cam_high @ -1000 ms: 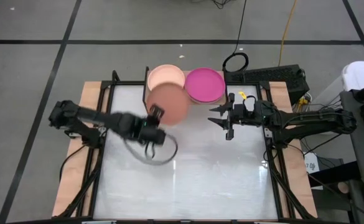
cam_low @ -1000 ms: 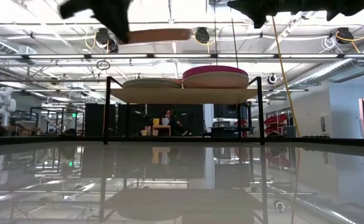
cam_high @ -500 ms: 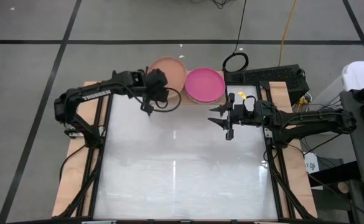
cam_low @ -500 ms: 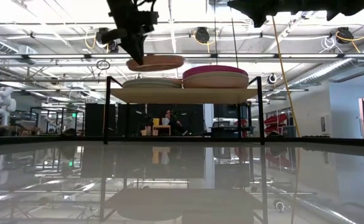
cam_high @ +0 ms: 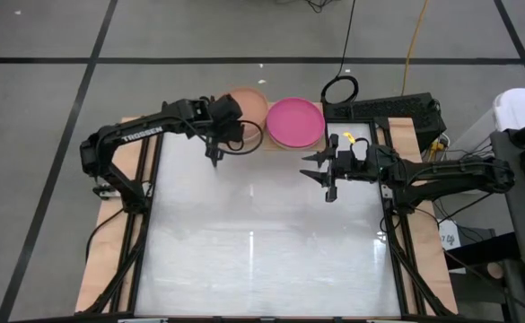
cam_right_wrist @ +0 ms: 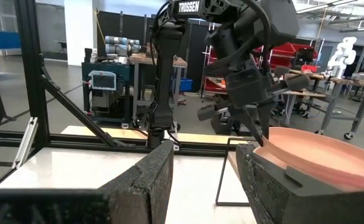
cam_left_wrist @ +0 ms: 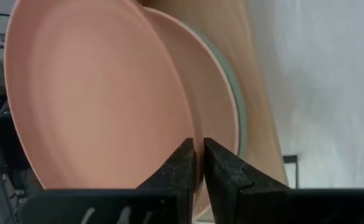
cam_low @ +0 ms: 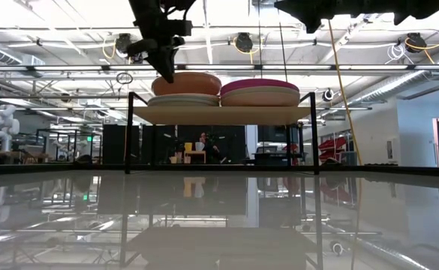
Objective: Place and stack plates onto a shelf
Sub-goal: Stack brown plate on top of the light orange plate on the shelf, then return to Home Position
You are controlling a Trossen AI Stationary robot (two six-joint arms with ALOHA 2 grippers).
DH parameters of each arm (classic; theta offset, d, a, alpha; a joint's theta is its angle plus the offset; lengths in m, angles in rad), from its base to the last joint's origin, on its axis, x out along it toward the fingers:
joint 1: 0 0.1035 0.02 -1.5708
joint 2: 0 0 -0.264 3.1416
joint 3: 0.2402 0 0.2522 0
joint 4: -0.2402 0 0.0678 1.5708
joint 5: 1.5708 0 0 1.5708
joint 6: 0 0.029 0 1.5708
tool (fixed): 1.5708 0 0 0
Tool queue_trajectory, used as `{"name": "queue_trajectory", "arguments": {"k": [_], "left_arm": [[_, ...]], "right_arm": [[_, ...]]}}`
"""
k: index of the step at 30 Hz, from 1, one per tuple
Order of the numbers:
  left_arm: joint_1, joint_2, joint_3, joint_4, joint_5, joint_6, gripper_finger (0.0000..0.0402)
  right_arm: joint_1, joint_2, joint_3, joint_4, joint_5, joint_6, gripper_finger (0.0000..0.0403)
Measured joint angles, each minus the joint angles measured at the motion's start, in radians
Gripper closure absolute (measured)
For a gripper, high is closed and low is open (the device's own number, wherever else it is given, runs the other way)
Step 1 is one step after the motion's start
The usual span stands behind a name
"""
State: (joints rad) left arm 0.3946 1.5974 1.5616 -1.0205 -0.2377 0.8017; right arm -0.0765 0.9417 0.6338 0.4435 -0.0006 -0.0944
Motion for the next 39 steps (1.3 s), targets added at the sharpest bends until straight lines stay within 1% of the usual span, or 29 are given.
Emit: {"name": "queue_trajectory", "arguments": {"k": [4, 6, 14, 18, 22, 27, 32, 34, 38, 39], "left_arm": [[0.0, 0.0, 0.0, 0.01, -0.014, -0.019, 0.0365], [0.0, 0.0, 0.0, 0.007, -0.015, -0.021, 0.0357], [-0.002, 0.0, 0.0, 0.008, -0.017, -0.069, 0.0284], [-0.005, 0.0, 0.0, 0.003, -0.016, -0.089, 0.0263], [-0.019, -0.005, 0.0, 0.003, -0.027, -0.089, 0.0256], [-0.053, -0.04, 0.0, 0.013, -0.061, -0.072, 0.0256], [-0.085, -0.116, 0.0, 0.105, -0.083, -0.14, 0.0256], [-0.088, -0.159, 0.0, 0.139, -0.035, -0.193, 0.0256], [-0.042, -0.268, 0.0, 0.187, 0.186, -0.297, 0.0256], [-0.03, -0.294, 0.0, 0.204, 0.217, -0.324, 0.0256]], "right_arm": [[0.0, 0.0, 0.0, 0.0, 0.0, 0.0, 0.0247], [0.0, 0.0, 0.0, 0.0, 0.0, 0.0, 0.0247], [0.0, 0.0, 0.0, 0.0, 0.0, 0.0, 0.0247], [0.0, 0.0, 0.0, 0.0, 0.0, 0.0, 0.0247], [0.0, 0.0, 0.0, 0.0, 0.0, 0.0, 0.0247], [0.0, 0.0, 0.0, 0.001, 0.0, 0.0, 0.0247], [0.0, 0.0, 0.0, 0.001, 0.0, 0.0, 0.0247], [0.0, 0.0, 0.0, 0.002, 0.0, 0.0, 0.0247], [0.0, -0.013, 0.0, 0.006, 0.005, 0.037, 0.0248], [0.0, -0.022, 0.0, 0.008, 0.014, 0.045, 0.0248]]}}
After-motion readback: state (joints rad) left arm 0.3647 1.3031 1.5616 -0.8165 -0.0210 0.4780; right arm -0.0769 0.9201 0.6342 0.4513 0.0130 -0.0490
